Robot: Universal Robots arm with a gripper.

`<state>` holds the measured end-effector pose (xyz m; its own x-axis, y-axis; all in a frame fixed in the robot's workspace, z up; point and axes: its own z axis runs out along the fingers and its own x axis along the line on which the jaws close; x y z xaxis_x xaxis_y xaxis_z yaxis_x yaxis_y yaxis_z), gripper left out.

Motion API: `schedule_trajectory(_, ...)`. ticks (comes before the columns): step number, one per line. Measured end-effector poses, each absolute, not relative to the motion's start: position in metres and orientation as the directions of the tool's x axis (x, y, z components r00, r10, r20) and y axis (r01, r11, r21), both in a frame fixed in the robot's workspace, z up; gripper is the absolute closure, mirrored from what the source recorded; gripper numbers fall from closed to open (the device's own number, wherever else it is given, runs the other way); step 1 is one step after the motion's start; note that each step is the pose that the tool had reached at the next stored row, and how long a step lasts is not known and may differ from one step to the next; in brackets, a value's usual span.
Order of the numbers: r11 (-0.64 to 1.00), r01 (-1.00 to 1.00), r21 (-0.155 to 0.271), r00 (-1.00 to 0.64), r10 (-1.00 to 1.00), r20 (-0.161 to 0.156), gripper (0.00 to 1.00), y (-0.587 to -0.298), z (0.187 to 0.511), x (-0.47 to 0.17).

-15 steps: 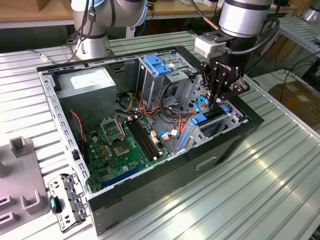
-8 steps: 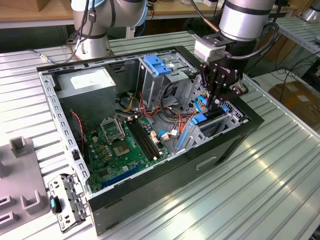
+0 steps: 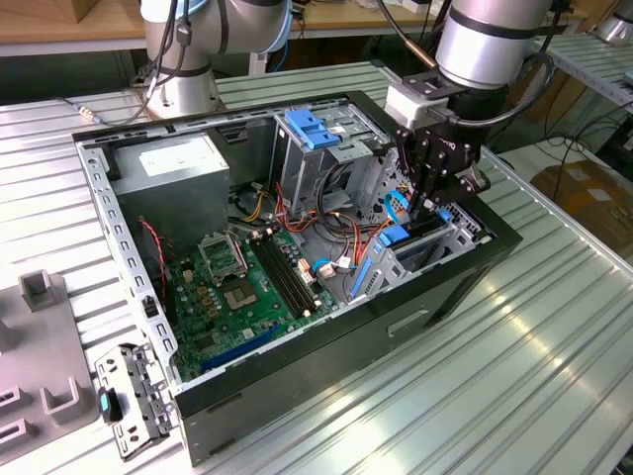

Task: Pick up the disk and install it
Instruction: 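Insert the second disk wire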

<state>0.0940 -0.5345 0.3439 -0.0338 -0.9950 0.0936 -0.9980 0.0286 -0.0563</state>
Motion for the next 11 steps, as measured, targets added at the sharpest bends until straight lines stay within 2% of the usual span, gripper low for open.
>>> schedule_trajectory(11, 0.029, -0.998, -0.058, -0.034, -0.995, 0.091, 0.84, -0.5355, 0.3482, 0.0939)
